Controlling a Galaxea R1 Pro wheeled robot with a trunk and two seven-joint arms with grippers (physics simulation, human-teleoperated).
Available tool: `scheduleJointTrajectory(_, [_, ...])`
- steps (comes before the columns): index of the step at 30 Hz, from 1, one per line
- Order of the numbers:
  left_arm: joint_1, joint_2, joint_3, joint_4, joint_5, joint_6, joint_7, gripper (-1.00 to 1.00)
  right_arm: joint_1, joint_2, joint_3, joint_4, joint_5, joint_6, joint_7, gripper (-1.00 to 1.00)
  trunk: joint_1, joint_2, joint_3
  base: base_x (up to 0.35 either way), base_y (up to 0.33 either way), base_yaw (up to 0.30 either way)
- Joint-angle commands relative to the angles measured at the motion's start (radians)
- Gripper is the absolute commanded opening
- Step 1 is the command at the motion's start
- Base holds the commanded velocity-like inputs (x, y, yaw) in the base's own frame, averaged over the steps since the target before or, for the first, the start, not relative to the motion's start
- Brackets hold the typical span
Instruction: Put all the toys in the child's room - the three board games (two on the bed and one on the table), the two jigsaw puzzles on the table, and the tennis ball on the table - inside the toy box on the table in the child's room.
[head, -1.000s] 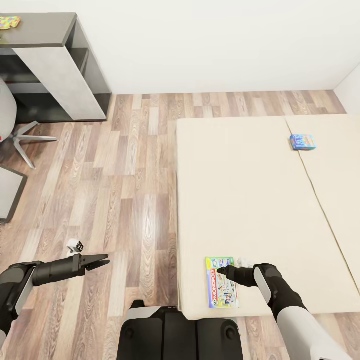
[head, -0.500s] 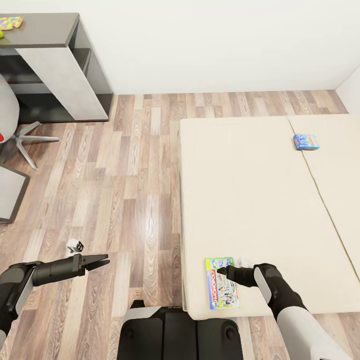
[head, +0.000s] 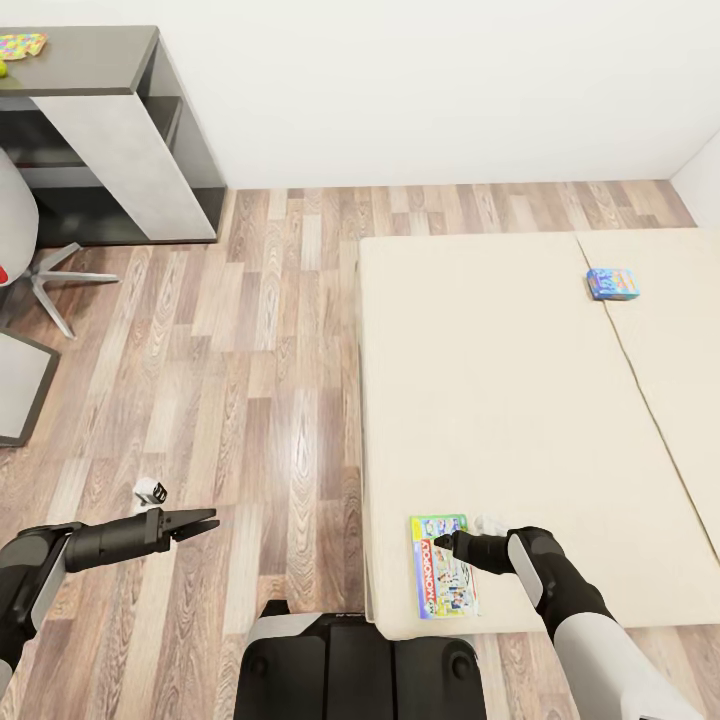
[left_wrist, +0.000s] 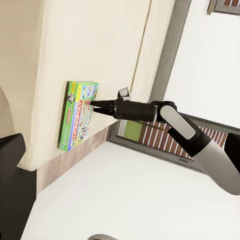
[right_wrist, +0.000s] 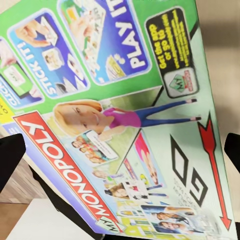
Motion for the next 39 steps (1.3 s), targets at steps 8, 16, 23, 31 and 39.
scheduleJointTrajectory(8, [0.0,0.0,0.0,0.0,-0.001,0.011,-0.004,1.0,0.0,0.0,-0.003,-0.001,-0.006,0.006,0.0,1.0,0.0,-0.001,-0.001,0.0,0.054,0.0])
scheduleJointTrajectory(16, [0.0,0.0,0.0,0.0,-0.001,0.01,-0.004,1.0,0.0,0.0,-0.003,-0.001,-0.006,0.005,0.0,1.0,0.0,-0.001,-0.001,0.0,0.023,0.0])
scheduleJointTrajectory(23, [0.0,0.0,0.0,0.0,-0.001,0.01,-0.004,1.0,0.0,0.0,-0.003,-0.001,-0.006,0.005,0.0,1.0,0.0,-0.001,-0.001,0.0,0.0,0.0])
scheduleJointTrajectory(31, [0.0,0.0,0.0,0.0,-0.001,0.01,-0.004,1.0,0.0,0.0,-0.003,-0.001,-0.006,0.004,0.0,1.0,0.0,-0.001,-0.001,0.0,0.0,0.0])
scheduleJointTrajectory(39, [0.0,0.0,0.0,0.0,-0.001,0.01,-0.004,1.0,0.0,0.0,-0.003,-0.001,-0.006,0.004,0.0,1.0,0.0,-0.001,-0.001,-0.007,0.013,0.0])
